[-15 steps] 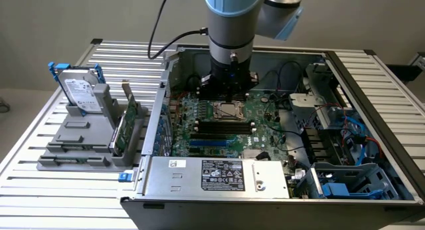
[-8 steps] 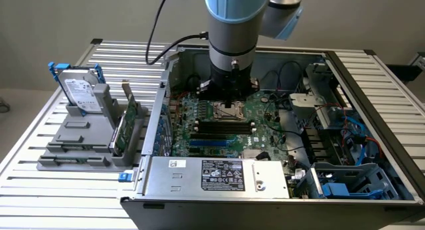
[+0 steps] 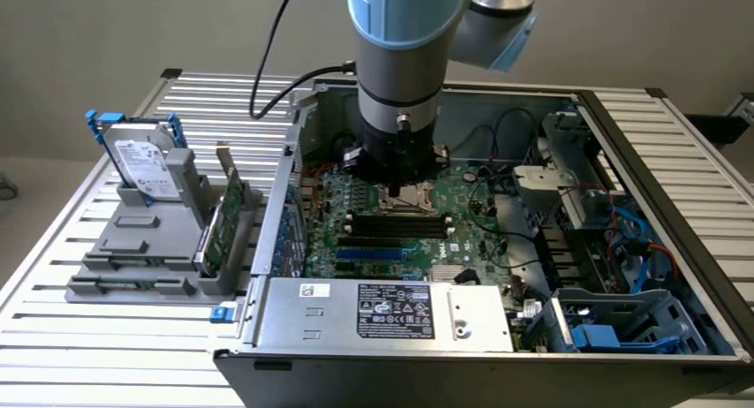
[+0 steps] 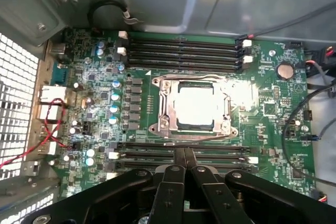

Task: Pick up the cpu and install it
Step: 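Install the second cpu locking lever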

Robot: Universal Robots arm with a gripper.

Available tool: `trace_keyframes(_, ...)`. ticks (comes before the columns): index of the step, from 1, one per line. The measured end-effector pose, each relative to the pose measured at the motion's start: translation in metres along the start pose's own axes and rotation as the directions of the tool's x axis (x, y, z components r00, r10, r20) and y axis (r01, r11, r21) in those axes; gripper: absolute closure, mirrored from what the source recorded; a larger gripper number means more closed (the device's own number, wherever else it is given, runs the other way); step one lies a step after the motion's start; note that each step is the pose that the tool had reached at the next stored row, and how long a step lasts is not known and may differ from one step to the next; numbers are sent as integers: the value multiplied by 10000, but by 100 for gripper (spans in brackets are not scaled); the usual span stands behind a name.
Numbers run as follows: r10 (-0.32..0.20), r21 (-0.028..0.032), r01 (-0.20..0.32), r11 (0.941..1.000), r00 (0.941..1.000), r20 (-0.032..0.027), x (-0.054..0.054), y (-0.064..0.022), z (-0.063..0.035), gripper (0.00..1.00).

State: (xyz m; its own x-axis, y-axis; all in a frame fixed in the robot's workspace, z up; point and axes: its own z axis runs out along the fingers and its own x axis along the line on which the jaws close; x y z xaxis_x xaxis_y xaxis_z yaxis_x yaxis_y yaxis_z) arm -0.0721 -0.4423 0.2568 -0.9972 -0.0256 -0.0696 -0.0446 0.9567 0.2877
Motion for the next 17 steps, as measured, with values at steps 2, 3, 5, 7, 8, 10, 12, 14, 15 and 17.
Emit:
trace_keyframes(2, -7, -2, 7, 10000, 10000, -18, 33, -2, 11, 89)
trace_keyframes(3, -13, -3, 13, 10000, 10000, -21, 38, -3, 16, 89)
trace_keyframes(5, -21, -2, 21, 10000, 10000, -25, 40, -6, 24, 89)
trace_keyframes(7, -26, -3, 26, 10000, 10000, -26, 45, -10, 37, 89)
trace_keyframes(8, -31, -3, 31, 10000, 10000, -28, 47, -12, 43, 89)
trace_keyframes(10, -42, -5, 42, 10000, 10000, -42, 50, -15, 54, 89)
trace_keyframes(12, -57, -6, 57, 10000, 10000, -72, 56, -17, 62, 89)
trace_keyframes(14, -80, -9, 80, 10000, 9999, -108, 62, -19, 69, 89)
trace_keyframes(15, -96, -11, 96, 10000, 9999, -126, 64, -20, 73, 89)
trace_keyframes(17, -131, -16, 131, 9999, 9998, -155, 68, -23, 82, 89)
